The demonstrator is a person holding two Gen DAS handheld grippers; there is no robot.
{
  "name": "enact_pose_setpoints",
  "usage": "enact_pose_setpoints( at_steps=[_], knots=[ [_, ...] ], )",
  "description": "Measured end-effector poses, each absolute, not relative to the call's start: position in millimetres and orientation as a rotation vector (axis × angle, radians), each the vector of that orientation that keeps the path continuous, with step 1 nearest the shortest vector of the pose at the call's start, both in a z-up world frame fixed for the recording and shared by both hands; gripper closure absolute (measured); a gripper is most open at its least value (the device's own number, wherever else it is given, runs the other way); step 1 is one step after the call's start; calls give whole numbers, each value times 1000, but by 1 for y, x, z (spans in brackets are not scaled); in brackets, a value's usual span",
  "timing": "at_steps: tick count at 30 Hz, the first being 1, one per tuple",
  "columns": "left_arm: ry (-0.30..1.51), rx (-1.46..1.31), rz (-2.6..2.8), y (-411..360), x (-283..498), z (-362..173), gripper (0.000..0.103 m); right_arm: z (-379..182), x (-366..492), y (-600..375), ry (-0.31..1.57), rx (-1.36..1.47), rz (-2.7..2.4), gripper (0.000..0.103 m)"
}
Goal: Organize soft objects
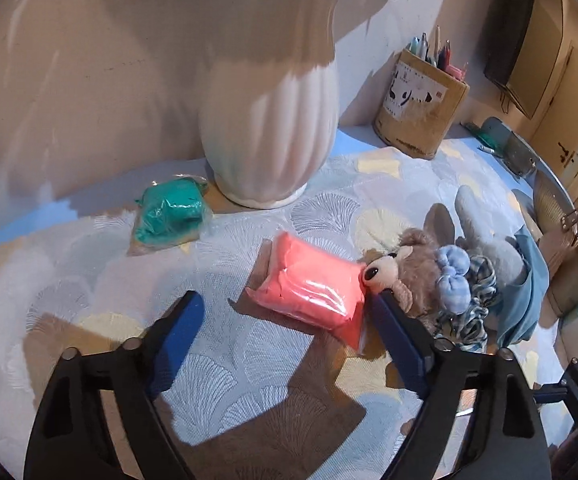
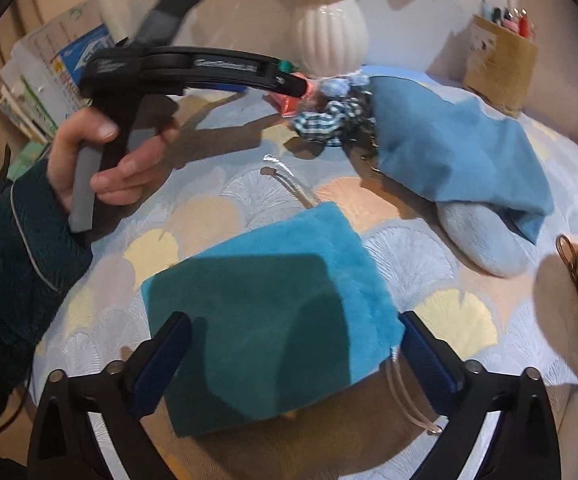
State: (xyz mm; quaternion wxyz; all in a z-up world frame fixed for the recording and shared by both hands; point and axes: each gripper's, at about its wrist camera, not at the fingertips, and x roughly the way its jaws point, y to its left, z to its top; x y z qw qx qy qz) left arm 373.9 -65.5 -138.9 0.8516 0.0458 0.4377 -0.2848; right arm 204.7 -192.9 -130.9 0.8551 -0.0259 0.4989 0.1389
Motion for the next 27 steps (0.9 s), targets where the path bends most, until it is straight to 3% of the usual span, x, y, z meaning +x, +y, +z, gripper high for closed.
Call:
enact_pose_setpoints(
  at_steps=[4,8,11,12,14,17,20,27],
  knots=[
    [850,162,-545,-82,368,-135,21,-133,207,-190,1018,-57,271,0],
    [858,238,-559,-93,365,-141,47,-136,200,-182,1000,-87,229,0],
    [831,266,-547,-94,357,-139,49,-137,197,-179,993,-100,224,1],
    [830,259,-544,-92,355,-138,49,-136,194,-178,983,-105,222,5],
    [821,244,-521,-85,346,-132,50,-131,188,-177,943,-107,234,45],
    [791,206,-485,-64,324,-116,50,-128,180,-176,914,-91,267,74],
    [768,149,-461,-39,296,-100,50,-119,170,-184,865,-36,280,83],
    [761,55,-348,-7,216,-93,50,-95,136,-202,826,15,271,85]
  ],
)
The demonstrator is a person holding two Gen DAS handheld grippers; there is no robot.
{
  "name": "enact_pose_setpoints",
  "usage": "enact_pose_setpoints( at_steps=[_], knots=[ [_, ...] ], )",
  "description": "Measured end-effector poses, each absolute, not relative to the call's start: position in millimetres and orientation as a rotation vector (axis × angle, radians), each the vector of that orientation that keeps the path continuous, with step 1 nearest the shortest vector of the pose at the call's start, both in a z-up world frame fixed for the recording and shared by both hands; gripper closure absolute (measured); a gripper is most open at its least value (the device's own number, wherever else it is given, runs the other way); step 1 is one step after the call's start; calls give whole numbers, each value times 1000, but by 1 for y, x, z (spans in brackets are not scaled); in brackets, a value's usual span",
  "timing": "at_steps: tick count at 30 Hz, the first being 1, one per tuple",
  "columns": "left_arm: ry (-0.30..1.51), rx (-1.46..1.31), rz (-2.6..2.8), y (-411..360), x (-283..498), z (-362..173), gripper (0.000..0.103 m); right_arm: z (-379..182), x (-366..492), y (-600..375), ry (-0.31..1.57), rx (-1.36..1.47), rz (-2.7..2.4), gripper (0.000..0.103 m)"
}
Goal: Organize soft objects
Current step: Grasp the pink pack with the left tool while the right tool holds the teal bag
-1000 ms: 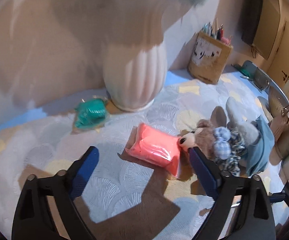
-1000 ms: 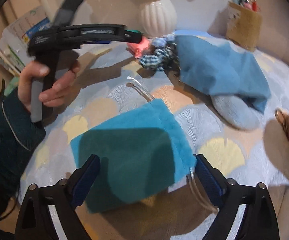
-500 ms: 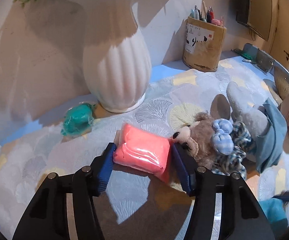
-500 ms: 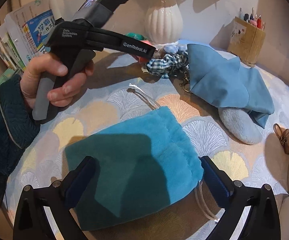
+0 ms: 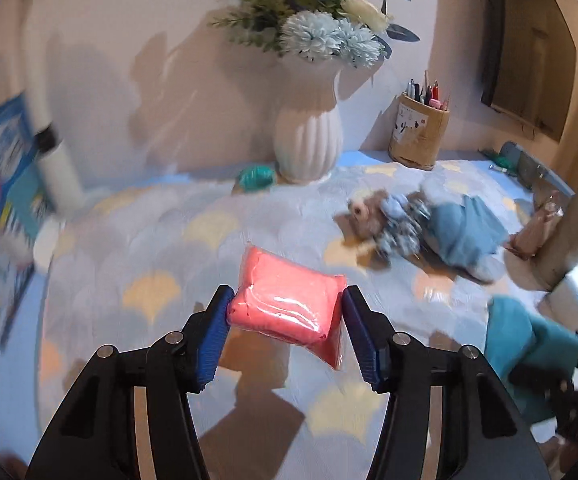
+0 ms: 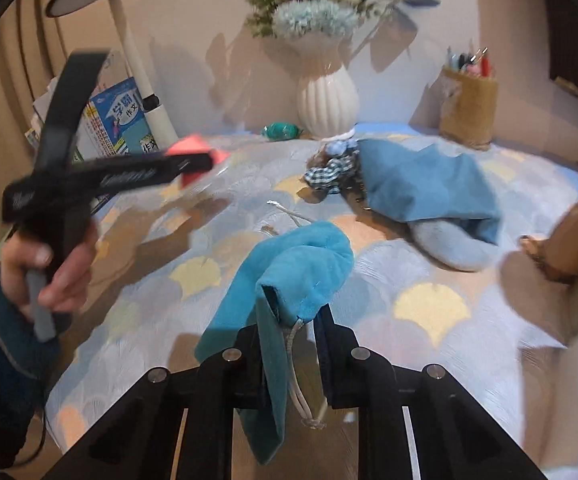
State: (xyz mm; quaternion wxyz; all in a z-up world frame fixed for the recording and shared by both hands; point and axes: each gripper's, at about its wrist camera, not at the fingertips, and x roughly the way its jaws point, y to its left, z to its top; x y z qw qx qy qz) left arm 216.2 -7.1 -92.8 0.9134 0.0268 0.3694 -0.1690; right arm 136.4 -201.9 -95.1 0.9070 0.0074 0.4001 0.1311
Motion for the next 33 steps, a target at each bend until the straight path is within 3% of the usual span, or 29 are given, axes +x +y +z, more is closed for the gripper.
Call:
enact_pose_setpoints(
  at_steps=[4,6,7,10,11,17,26,28,30,32,33],
  knots=[
    [770,-19,-349,-9,181,-107,50,-96,120,-212,869,7,238,83],
    [768,-46,-347,-11,170,-117,50,-107,120,-219,936,17,218,77],
    [779,-54,-342,-13,168,-122,50,-113,119,-223,961,45,212,70],
    [787,-38,-323,-17,167,-129,50,-123,111,-240,995,136,202,31],
    [776,-32,-314,-17,166,-128,50,-123,108,-245,1000,152,190,25],
    [776,-72,-325,-13,165,-130,49,-119,108,-256,1001,343,284,20],
    [771,-46,-312,-17,162,-131,48,-128,113,-211,1006,139,157,18],
    [766,-39,-306,-17,161,-130,48,-133,110,-201,996,74,134,19],
    [771,-26,-297,-19,161,-130,48,-136,107,-185,980,-65,77,42],
    [774,-3,-291,-22,161,-130,48,-130,104,-182,957,-76,118,80],
    [773,10,-285,-24,160,-130,48,-128,103,-184,950,-73,115,84]
  ],
)
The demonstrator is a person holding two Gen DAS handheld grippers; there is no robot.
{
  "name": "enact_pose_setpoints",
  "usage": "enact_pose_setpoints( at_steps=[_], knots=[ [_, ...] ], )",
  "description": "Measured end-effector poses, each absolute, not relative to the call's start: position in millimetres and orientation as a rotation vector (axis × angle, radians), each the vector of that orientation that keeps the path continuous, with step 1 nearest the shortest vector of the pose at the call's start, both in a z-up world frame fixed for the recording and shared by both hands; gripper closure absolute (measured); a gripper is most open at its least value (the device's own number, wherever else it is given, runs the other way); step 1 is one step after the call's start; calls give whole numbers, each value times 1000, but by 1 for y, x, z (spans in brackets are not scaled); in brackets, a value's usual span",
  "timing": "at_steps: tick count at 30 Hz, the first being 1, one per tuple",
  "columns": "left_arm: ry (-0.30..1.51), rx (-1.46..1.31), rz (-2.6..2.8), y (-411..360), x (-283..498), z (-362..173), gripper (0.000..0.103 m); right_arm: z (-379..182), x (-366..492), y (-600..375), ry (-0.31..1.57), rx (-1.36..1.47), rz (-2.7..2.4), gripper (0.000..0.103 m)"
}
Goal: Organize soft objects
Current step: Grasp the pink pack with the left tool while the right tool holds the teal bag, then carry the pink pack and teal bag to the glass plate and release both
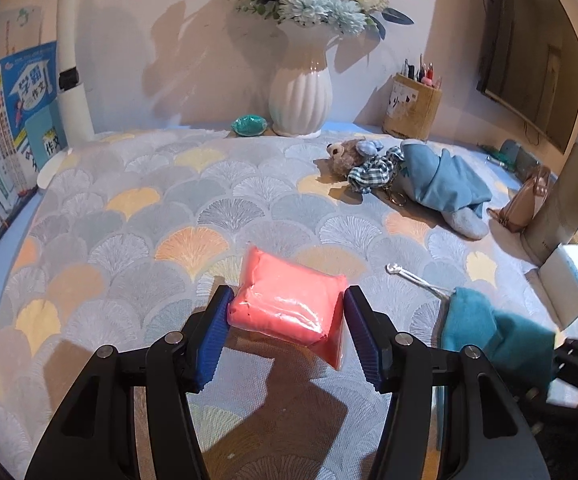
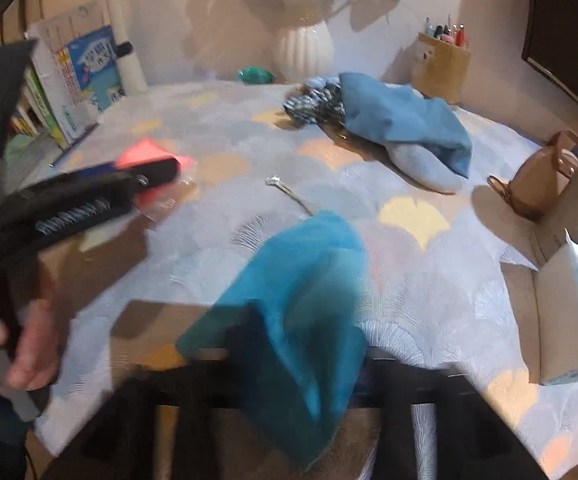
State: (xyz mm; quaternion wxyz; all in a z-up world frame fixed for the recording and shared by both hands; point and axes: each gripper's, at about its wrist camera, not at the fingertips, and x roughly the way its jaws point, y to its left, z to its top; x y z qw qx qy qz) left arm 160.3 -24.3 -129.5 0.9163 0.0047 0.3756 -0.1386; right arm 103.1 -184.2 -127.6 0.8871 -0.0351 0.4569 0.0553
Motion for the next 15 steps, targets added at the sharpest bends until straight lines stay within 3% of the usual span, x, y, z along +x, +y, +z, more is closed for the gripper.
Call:
enact_pose_setpoints(
  at_steps=[5,8,10,12,15],
  knots=[
    [852,83,-257,-38,162,-138,48,-112,97,-208,912,-4,129,89],
    [898,113,-232,-43,165,-146,42,-102,94,-218,884,-34,101,89],
    [912,114,-217,-43,166,-149,32,-104,94,-219,887,-51,86,89],
    [929,109,-179,-38,167,-151,14,-111,97,-220,912,-39,94,89],
    [964,53,-176,-28,172,-156,2,-124,99,-225,944,-24,97,89]
  ],
)
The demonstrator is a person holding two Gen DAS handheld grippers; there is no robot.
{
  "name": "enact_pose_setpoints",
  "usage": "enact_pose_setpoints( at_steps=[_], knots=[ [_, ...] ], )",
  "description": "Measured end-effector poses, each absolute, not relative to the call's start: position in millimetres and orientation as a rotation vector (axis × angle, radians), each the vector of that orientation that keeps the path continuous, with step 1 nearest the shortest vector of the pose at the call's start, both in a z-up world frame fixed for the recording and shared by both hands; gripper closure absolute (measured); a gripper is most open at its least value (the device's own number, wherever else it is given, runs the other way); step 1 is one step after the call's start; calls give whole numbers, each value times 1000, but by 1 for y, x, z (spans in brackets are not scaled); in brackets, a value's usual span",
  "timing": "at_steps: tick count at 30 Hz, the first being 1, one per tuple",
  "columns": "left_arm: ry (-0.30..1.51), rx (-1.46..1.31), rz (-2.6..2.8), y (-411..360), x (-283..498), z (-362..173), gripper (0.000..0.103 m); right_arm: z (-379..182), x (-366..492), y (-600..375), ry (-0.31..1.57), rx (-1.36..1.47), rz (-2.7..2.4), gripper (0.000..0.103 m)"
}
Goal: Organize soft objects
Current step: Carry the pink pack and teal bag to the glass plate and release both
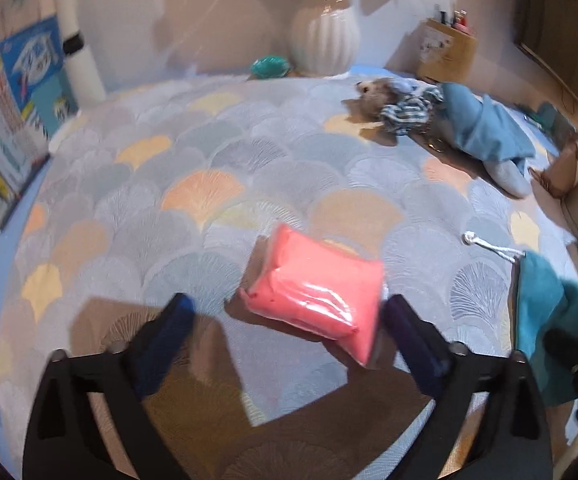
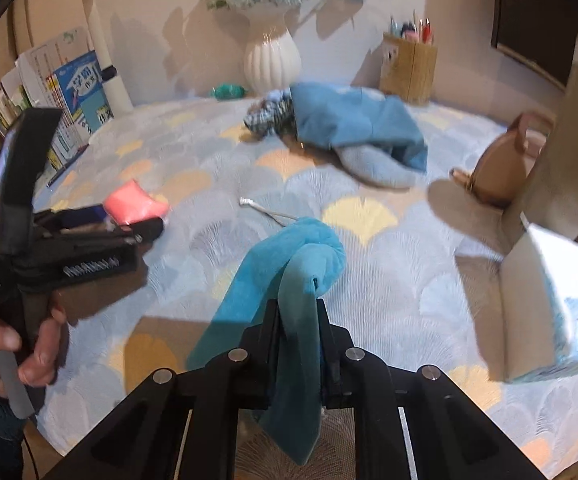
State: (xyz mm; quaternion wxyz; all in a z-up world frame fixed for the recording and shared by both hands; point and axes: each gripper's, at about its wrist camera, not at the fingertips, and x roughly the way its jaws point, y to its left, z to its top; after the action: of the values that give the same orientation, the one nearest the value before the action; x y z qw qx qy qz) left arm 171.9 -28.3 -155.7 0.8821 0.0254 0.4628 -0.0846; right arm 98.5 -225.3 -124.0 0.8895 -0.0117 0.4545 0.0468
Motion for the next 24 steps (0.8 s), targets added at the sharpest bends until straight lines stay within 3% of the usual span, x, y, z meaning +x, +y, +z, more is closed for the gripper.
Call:
enact_pose_setpoints(
  at_steps=[5,6,7,8,9,16,24],
  knots=[
    [957,79,-168,-31,168,-157,2,-131,100,-232,953,7,119,89],
    [955,76,-168,-31,167,-156,6,-131,99,-231,951,3,119,89],
    [944,69,-166,-30,167,-155,13,-132,99,-231,948,-1,119,89],
    [921,66,-170,-30,166,-152,34,-132,99,-230,945,-5,117,89],
    [904,71,-180,-31,164,-149,48,-132,98,-229,942,-8,116,89],
    [857,47,-238,-36,158,-127,50,-121,97,-236,922,52,134,89],
    [728,64,-414,-95,136,-55,50,-55,75,-272,788,135,117,89]
  ],
)
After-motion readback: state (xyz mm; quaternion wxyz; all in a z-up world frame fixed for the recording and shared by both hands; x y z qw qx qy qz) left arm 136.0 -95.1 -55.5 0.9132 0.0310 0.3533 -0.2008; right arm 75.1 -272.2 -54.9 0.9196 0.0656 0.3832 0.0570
